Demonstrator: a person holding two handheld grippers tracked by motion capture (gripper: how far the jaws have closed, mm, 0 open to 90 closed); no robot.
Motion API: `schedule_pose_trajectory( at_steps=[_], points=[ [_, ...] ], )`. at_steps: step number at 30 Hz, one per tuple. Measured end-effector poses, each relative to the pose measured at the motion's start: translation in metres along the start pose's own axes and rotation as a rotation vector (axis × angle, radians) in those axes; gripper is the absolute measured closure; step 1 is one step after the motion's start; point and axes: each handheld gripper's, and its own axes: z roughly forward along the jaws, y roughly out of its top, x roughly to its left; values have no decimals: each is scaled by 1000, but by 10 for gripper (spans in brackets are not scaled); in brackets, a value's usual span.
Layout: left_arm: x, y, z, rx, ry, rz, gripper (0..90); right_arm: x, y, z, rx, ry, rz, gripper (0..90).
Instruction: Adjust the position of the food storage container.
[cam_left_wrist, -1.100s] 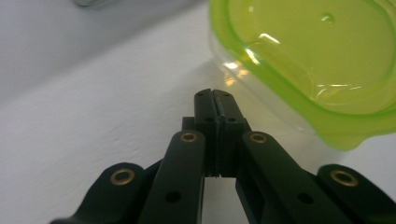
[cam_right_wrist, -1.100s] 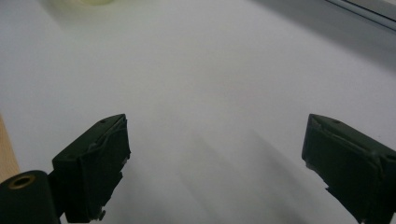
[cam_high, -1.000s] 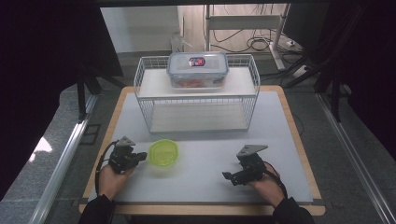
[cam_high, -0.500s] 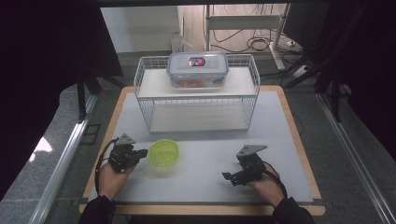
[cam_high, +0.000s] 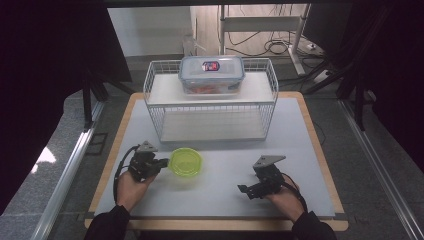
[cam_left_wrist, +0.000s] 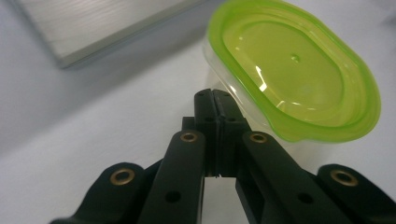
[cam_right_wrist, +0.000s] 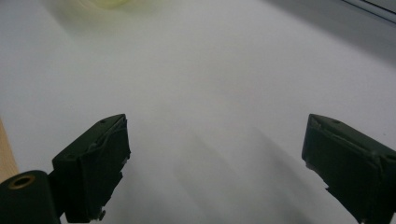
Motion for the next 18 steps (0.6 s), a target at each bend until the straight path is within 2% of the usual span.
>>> schedule_pose_trajectory(
  at_steps=[3, 6, 12, 14, 18],
  points=[
    [-8, 4, 6, 11, -8, 17, 898, 0, 0, 0, -2, -1, 0, 75],
    [-9, 3, 8, 21, -9, 22, 898, 0, 0, -1, -4, 0, 3, 75],
    [0, -4, 4, 30, 20, -2, 897, 0, 0, -1, -5, 0, 2, 75],
    [3, -6, 2, 23, 10, -19, 897, 0, 0, -1, -4, -1, 4, 75],
    [6, -8, 5, 40, 5, -20, 896, 0, 0, -1, -3, 0, 0, 75]
  ],
)
